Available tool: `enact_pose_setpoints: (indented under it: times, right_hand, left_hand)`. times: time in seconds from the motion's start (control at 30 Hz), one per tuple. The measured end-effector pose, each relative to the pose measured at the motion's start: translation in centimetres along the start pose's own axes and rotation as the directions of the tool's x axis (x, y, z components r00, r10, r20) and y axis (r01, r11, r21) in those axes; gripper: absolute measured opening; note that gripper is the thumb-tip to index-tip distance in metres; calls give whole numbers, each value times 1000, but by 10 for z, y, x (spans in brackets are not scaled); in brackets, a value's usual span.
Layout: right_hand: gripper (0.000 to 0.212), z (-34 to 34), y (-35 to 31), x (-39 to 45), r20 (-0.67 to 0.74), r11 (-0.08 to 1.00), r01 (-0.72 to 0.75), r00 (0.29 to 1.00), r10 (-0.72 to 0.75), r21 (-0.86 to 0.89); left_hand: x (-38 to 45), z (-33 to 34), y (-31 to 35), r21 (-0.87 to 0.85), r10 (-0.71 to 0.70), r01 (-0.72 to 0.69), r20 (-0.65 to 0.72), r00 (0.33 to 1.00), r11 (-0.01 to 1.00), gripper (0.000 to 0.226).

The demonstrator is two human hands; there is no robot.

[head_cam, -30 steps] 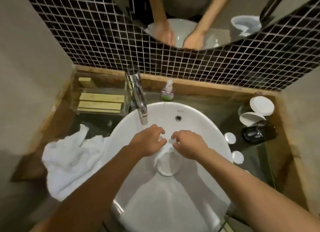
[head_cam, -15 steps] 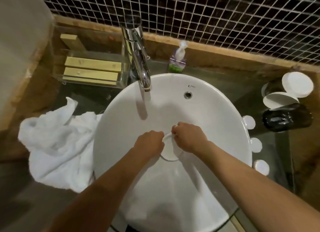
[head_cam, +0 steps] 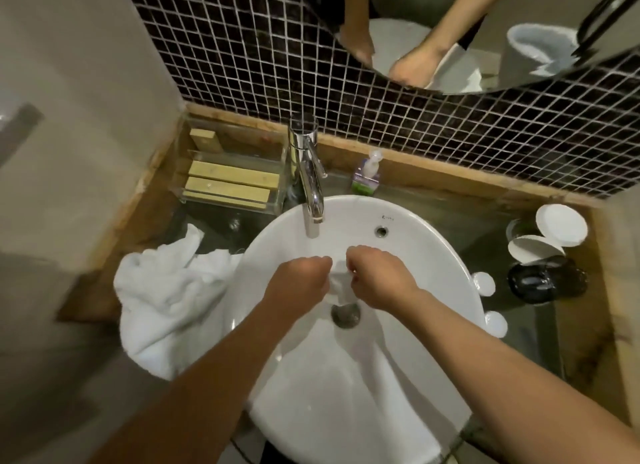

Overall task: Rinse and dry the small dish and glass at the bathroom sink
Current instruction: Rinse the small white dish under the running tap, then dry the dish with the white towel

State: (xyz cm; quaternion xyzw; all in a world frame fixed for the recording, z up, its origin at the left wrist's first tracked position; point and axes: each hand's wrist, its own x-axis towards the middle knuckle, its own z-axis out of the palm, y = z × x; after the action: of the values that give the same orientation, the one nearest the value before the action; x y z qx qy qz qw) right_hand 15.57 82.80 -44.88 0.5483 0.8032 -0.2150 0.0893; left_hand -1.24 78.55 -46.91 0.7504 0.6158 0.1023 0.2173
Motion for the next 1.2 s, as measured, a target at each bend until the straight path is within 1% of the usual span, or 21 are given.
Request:
enact_pose_setpoints:
  times: [0.07,0.13,0.2,0.27,0.33,0.43,0.5,0.53,0.6,0.67,0.7,0.73,0.77,0.8,0.83,0.9,0.97,1.0,1.1,1.13,1.2]
  right_hand:
    - [17,-6,-6,-3,-74,998,45,996,-48,-41]
    - [15,-9,-13,-6,-135,997,65,988,-70,-42]
    - [12,-9,-21,-8,-142,996,76,986,-82,-47]
    - [13,-9,-29,-10,-131,996,76,988,-81,-42]
    - [13,-11,-38,-9,-136,998,54,989,-51,15]
    - [9,-19,-56,-4,-159,993,43,987,-24,114]
    - [9,-24,-69,-1,-163,986,60,986,-34,157]
    - [8,-26,-75,1,-161,980,68,986,-37,188]
    - [8,-29,-87,6,-154,958,71,988,-28,278]
    - [10,-31,-99,11,-145,913,69,989,-11,401]
    - [12,-31,-104,13,-138,887,72,990,-9,456]
    - [14,-32,-109,15,-132,862,75,991,-9,502]
    - [16,-33,-113,16,-124,839,75,992,-9,539]
    - [17,-33,-118,17,-114,820,67,993,-2,568]
    - [19,-34,-122,18,-103,807,53,995,9,588]
    - [22,-33,-127,20,-78,785,22,996,33,619]
    - [21,-31,-132,22,-52,757,-3,997,49,653]
    - [20,-30,-133,24,-39,739,-14,998,55,673]
    - [20,-29,-134,25,-9,690,-49,997,81,722]
    - [21,-29,-134,26,-1,676,-60,996,89,735]
    - [23,-31,-134,26,18,639,-80,995,103,765]
  left_hand:
    - [-2,-10,-4,22,33,-33,21,999,999,16]
    - [-3,-19,-8,53,21,-23,43,999,998,13]
    - [-5,-24,-10,126,22,-23,6,1000,992,10]
    - [-10,-27,-12,187,4,1,-25,1000,982,15]
    - [-17,-29,-16,168,-47,52,-35,998,984,16]
    - [-29,-37,-30,84,-137,140,-35,990,987,4]
    - [-41,-44,-44,118,-169,175,-64,984,977,18]
    - [-47,-49,-51,176,-182,197,-99,978,964,25]
    - [-60,-60,-68,368,-208,242,-130,969,898,42]
    - [-73,-72,-86,583,-246,232,-56,968,779,63]
    - [-79,-78,-95,654,-281,227,-24,960,721,69]
    - [-83,-83,-104,654,-338,285,-47,940,701,70]
    - [-87,-88,-112,588,-416,402,-120,902,702,69]
    - [-92,-91,-119,499,-498,514,-178,849,697,70]
    - [-95,-91,-125,445,-557,580,-197,807,682,74]
    - [-100,-88,-133,381,-648,647,-146,748,661,87]
    - [-102,-82,-136,341,-661,664,-144,737,666,88]
    - [-102,-81,-136,329,-645,660,-171,745,675,82]
    - [-97,-90,-129,271,-563,634,-298,771,724,52]
    - [-95,-97,-124,218,-533,618,-343,773,756,45]
    - [-89,-114,-110,24,-507,563,-404,761,826,36]
